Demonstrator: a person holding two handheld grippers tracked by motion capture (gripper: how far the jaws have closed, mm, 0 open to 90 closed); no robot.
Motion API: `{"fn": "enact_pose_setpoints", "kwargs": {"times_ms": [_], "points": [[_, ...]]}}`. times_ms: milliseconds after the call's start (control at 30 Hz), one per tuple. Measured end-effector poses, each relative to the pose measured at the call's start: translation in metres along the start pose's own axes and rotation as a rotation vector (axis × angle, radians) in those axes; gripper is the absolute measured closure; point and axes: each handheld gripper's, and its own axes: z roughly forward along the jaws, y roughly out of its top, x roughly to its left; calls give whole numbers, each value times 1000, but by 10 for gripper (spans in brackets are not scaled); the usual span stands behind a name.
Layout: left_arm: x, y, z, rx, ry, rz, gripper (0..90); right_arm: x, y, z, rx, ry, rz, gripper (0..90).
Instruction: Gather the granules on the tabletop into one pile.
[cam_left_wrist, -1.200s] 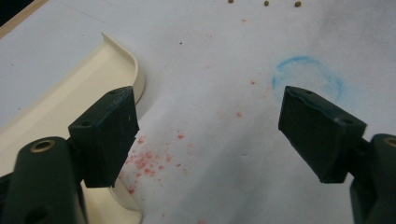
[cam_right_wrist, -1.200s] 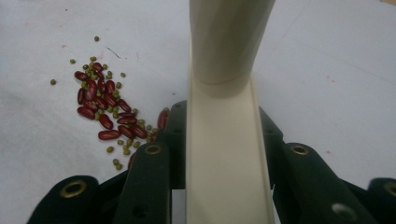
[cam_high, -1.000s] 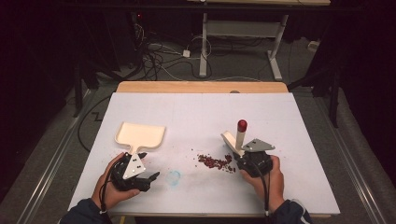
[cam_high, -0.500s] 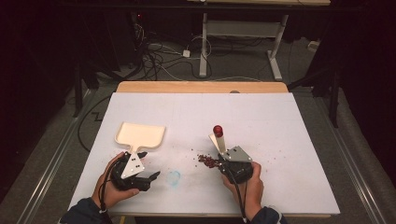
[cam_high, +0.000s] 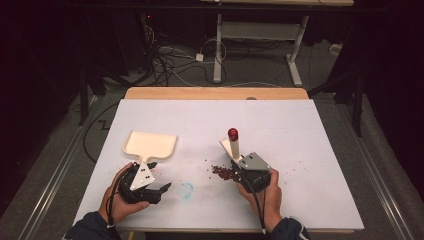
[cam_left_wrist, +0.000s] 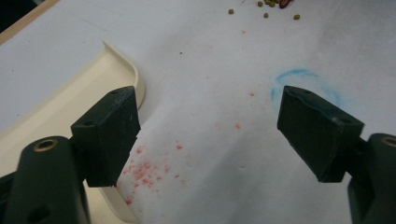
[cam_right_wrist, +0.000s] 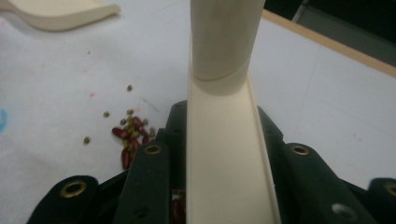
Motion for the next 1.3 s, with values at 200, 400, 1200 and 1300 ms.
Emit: {"fn": "enact_pose_setpoints", "kwargs": {"times_ms": [200, 400, 1200, 1300], "points": [[3, -1, -1, -2, 6, -12, 205, -8, 18, -3, -51, 71, 88, 673], [7, -3, -6, -21, 22, -28, 205, 27, 29, -6, -72, 238, 170, 673], [3, -2, 0, -2, 0, -16, 207, 24, 2, 11, 11, 139, 297, 673], [3, -2, 1, 6, -3, -13, 207, 14, -1, 5, 16, 132, 314, 673]]}}
